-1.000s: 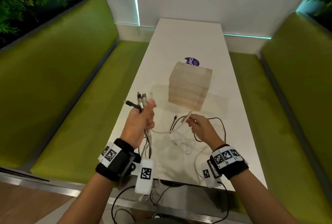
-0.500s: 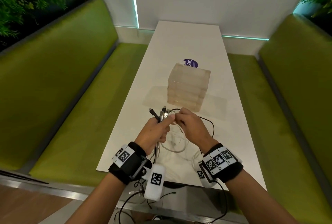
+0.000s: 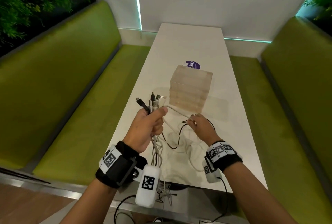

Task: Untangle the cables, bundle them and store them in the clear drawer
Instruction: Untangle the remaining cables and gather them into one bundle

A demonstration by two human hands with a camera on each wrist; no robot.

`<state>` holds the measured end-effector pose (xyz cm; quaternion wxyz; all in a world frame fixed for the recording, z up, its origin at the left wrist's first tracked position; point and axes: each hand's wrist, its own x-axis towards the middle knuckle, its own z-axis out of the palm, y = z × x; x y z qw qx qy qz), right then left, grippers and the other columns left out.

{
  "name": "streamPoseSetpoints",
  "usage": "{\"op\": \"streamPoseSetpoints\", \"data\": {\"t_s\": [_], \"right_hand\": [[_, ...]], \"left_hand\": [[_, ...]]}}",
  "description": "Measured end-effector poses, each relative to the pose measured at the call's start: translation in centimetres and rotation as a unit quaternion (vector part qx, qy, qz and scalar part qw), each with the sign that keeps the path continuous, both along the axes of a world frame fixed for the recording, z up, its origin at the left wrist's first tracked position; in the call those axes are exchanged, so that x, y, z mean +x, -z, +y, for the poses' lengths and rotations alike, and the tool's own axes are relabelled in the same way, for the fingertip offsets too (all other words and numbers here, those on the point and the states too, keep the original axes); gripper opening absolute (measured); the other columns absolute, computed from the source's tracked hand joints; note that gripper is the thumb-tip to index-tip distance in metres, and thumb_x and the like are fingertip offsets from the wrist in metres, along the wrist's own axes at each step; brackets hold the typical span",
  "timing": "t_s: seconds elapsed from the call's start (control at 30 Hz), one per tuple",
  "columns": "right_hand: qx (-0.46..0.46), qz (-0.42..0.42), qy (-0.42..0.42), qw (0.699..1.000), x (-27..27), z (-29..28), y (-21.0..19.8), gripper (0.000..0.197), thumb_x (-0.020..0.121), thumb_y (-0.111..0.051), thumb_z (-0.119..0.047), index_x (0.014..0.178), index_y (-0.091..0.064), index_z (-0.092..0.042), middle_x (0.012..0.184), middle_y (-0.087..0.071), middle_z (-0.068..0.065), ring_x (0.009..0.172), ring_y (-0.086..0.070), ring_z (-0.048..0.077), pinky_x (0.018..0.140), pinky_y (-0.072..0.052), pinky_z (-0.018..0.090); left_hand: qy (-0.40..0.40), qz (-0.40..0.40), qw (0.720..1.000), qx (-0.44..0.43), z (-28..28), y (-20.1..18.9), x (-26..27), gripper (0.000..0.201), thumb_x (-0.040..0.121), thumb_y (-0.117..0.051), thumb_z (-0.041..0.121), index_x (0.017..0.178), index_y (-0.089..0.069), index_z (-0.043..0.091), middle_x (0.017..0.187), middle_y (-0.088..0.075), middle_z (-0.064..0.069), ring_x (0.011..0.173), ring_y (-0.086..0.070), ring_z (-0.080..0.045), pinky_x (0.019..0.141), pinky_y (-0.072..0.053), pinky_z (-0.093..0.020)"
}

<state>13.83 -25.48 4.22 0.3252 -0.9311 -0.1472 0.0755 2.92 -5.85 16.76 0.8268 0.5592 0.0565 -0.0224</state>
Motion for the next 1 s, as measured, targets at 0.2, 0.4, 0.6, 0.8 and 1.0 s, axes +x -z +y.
{"op": "streamPoseSetpoints", "data": {"t_s": [0.2,0.4,0.6,0.8,1.0], "right_hand": [[-0.003,0.028,0.040,0.999,0.5,-1.4,-0.4,0.020,0.093,-0.055,-0.015,0.091,-0.067,0.001,0.090,-0.058,0.013,0.066,-0.061,0.028,0.065,-0.052,0.037],[-0.034,0.042,0.042,0.998,0.5,-2.3,0.1,0.022,0.092,-0.055,-0.014,0.070,-0.058,-0.014,0.071,-0.050,-0.001,0.073,-0.053,0.022,0.065,-0.047,0.033],[0.086,0.033,-0.002,0.996,-0.7,-0.4,-1.7,0.021,0.094,-0.050,-0.004,0.094,-0.070,-0.007,0.101,-0.062,0.009,0.098,-0.060,0.022,0.079,-0.045,0.025],[0.052,-0.041,-0.108,0.992,-2.9,2.3,-5.0,0.018,0.093,-0.051,0.000,0.100,-0.067,0.004,0.083,-0.048,0.008,0.083,-0.054,0.016,0.078,-0.046,0.027],[-0.016,-0.024,-0.112,0.993,-3.2,2.6,-7.0,0.023,0.096,-0.045,-0.013,0.094,-0.065,-0.002,0.085,-0.056,0.016,0.077,-0.053,0.028,0.072,-0.043,0.039]], "left_hand": [[-0.025,-0.044,0.998,-0.047,0.6,-0.8,-0.2,0.040,0.088,-0.059,0.009,0.052,-0.044,0.021,0.043,-0.022,0.009,0.036,-0.017,-0.005,0.038,-0.018,-0.020],[-0.064,-0.058,0.993,-0.080,1.5,-1.5,-0.2,0.037,0.091,-0.056,0.011,0.056,-0.047,0.018,0.044,-0.023,0.009,0.040,-0.012,-0.007,0.039,-0.016,-0.021],[-0.107,0.047,0.981,0.156,0.9,2.5,1.8,0.032,0.091,-0.062,0.018,0.065,-0.044,0.017,0.051,-0.036,0.007,0.043,-0.024,-0.009,0.041,-0.024,-0.022],[-0.050,0.067,0.969,0.231,-2.2,5.0,2.9,0.027,0.091,-0.064,0.023,0.070,-0.050,0.013,0.058,-0.033,-0.001,0.041,-0.025,-0.008,0.038,-0.025,-0.021],[0.004,0.022,0.979,0.205,-2.8,4.5,2.7,0.026,0.092,-0.063,0.020,0.068,-0.054,0.018,0.052,-0.030,0.008,0.043,-0.023,-0.007,0.040,-0.024,-0.020]]}}
